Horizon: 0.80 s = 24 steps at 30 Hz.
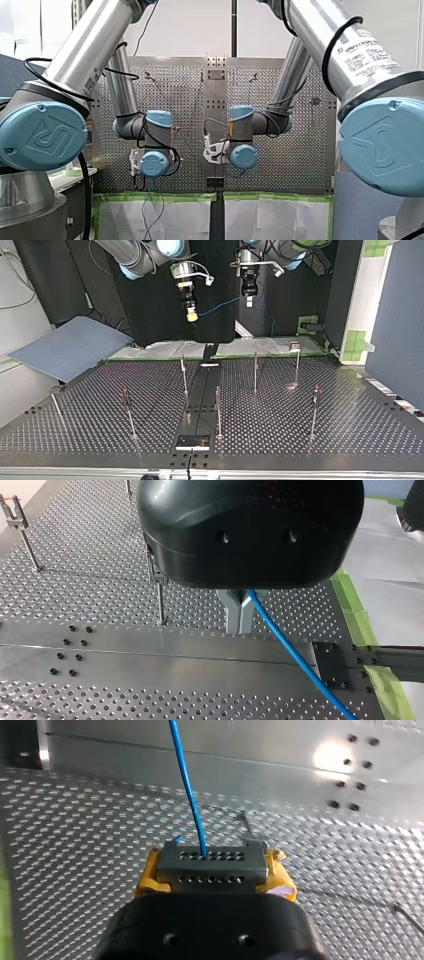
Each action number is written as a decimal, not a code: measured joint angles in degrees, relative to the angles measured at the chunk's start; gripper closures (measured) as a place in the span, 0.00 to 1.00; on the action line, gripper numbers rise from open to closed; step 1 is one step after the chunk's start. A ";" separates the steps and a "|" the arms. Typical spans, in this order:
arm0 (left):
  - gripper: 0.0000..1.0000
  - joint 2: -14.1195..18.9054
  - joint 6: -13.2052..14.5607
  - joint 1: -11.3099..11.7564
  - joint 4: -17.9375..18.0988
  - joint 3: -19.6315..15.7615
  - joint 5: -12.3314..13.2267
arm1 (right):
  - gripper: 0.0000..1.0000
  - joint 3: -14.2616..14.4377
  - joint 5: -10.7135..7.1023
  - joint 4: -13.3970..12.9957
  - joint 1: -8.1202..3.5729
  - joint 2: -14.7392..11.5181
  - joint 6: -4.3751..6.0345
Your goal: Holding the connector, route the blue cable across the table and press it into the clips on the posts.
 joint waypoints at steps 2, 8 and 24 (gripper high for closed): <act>1.00 0.00 0.00 0.00 0.00 0.00 0.00 | 1.00 -0.02 0.42 1.04 0.39 1.03 -0.46; 1.00 0.00 0.00 0.00 0.00 0.00 0.00 | 1.00 -0.05 0.71 4.58 0.65 3.68 -0.77; 1.00 0.56 -0.01 0.26 1.02 -1.02 1.03 | 1.00 -1.07 0.79 9.33 0.56 3.14 -0.21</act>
